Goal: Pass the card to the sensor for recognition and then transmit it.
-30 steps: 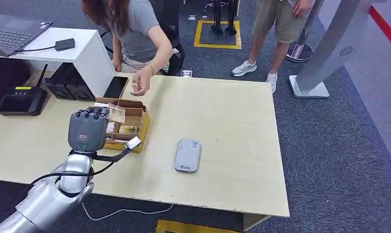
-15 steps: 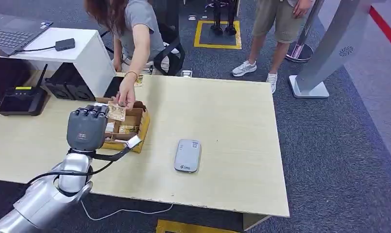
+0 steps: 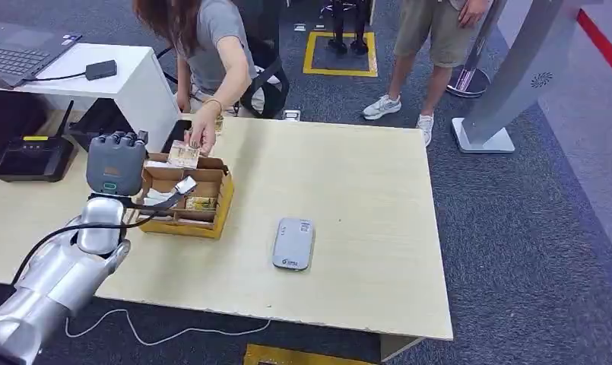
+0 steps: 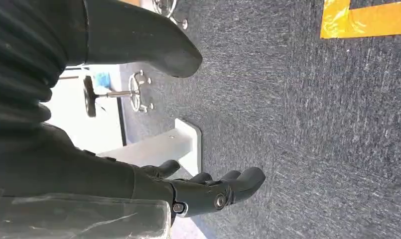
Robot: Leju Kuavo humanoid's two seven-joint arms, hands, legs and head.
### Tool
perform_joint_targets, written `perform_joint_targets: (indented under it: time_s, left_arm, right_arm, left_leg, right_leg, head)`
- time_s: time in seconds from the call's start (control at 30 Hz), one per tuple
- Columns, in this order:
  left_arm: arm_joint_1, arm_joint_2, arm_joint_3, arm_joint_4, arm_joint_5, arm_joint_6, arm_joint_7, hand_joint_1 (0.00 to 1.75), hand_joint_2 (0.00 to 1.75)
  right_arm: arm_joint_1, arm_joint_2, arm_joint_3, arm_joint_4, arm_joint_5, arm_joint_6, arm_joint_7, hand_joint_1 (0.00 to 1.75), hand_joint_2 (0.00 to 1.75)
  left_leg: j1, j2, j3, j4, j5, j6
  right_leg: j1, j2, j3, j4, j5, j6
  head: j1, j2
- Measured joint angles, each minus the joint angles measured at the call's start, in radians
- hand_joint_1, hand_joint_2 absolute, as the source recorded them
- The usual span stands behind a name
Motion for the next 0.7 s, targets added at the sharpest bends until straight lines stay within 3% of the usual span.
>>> perform_joint_targets:
  time_s: [0.03,0.47,0.7]
  left_arm:
    - [-0.003,-0.005,0.006,0.012,0.000,0.005,0.000,0.00,1.75]
    - [0.004,-0.014,0.024,0.050,0.000,0.039,0.044,0.00,1.75]
    - [0.081,0.037,0.008,-0.142,-0.001,0.066,0.149,0.00,1.75]
  right_arm:
    - [0.000,0.000,0.001,0.000,0.000,0.000,0.000,0.00,1.75]
    - [0.000,0.000,0.003,0.000,-0.006,-0.001,0.000,0.00,1.75]
    - [0.004,0.000,0.003,0.000,-0.021,-0.006,0.008,0.00,1.75]
  left_leg:
    - [0.000,0.000,0.000,0.000,0.000,0.000]
    - [0.000,0.000,0.000,0.000,0.000,0.000]
    - [0.000,0.000,0.000,0.000,0.000,0.000]
  right_leg:
    - [0.000,0.000,0.000,0.000,0.000,0.000]
    - [0.000,0.000,0.000,0.000,0.000,0.000]
    - [0.000,0.000,0.000,0.000,0.000,0.000]
  head:
    - [0.001,0.000]
    - [0.000,0.000]
    - [0.000,0.000]
